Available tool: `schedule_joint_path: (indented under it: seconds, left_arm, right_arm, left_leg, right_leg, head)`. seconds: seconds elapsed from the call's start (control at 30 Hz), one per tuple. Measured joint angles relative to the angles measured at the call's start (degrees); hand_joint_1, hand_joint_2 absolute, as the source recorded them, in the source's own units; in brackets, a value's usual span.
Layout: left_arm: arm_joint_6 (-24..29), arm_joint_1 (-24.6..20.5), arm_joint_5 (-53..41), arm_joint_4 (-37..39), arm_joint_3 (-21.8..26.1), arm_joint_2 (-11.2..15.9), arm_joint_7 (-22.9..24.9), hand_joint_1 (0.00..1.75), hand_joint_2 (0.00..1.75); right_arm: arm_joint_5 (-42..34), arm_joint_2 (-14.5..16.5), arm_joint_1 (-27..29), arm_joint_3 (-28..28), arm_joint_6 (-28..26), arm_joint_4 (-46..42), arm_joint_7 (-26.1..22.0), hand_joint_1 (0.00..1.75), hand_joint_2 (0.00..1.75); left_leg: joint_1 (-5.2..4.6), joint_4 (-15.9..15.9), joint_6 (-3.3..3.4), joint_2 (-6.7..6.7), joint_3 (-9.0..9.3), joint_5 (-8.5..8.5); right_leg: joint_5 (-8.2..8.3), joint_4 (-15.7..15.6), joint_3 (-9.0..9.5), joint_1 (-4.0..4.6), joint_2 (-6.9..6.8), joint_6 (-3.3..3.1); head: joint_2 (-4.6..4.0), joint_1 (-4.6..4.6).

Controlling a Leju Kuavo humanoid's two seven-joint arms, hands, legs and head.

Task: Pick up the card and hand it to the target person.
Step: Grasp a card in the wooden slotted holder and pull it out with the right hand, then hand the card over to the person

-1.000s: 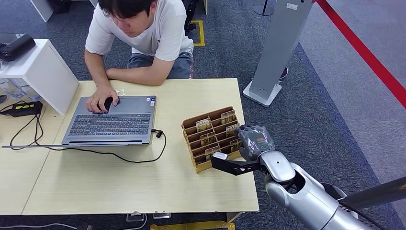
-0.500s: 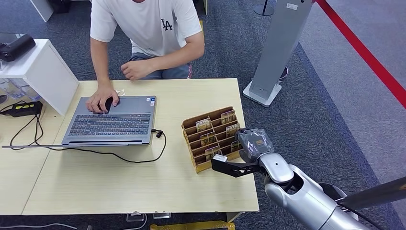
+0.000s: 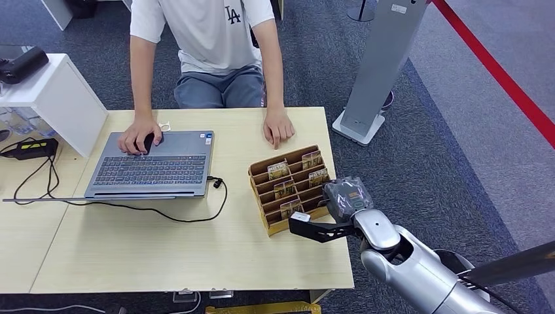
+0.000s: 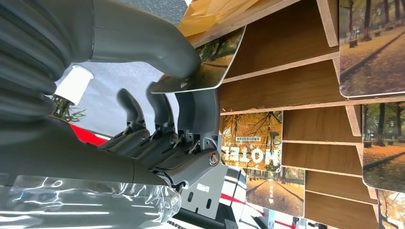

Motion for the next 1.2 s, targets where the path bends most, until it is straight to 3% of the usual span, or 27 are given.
schedule_joint_path:
  seconds: [0.7, 0.97, 1.2]
  left_arm:
    - [-1.3, 0.0, -1.1, 0.0, 0.0, 0.2, -2.6, 0.00, 0.00]
    - [-1.2, 0.2, -0.3, 0.0, 0.0, 0.3, -2.3, 0.00, 0.00]
    - [-1.0, 0.2, -0.1, 0.0, 0.0, 0.2, -2.0, 0.00, 0.00]
  right_arm:
    - [0.2, 0.2, -1.0, 0.0, 0.3, 0.4, 0.5, 1.52, 1.75]
    - [3.7, -1.8, -5.4, -1.9, 2.0, -10.8, 4.3, 1.52, 1.75]
    - [9.0, -1.0, -6.4, -3.0, -6.4, -20.0, 0.9, 1.52, 1.75]
  left_leg:
    - [0.00, 0.0, 0.01, 0.00, 0.02, 0.02]
    - [0.00, 0.0, 0.03, 0.02, 0.01, 0.04]
    - [0.01, 0.0, 0.03, 0.01, 0.00, 0.04]
  right_leg:
    - [0.03, 0.0, 0.01, 0.00, 0.00, 0.01]
    - [0.06, 0.0, -0.01, 0.00, 0.01, -0.02]
    - [0.06, 0.0, -0.01, 0.01, -0.01, -0.03]
  head:
    - [0.00, 0.01]
    - [0.00, 0.04]
    - [0.00, -0.06]
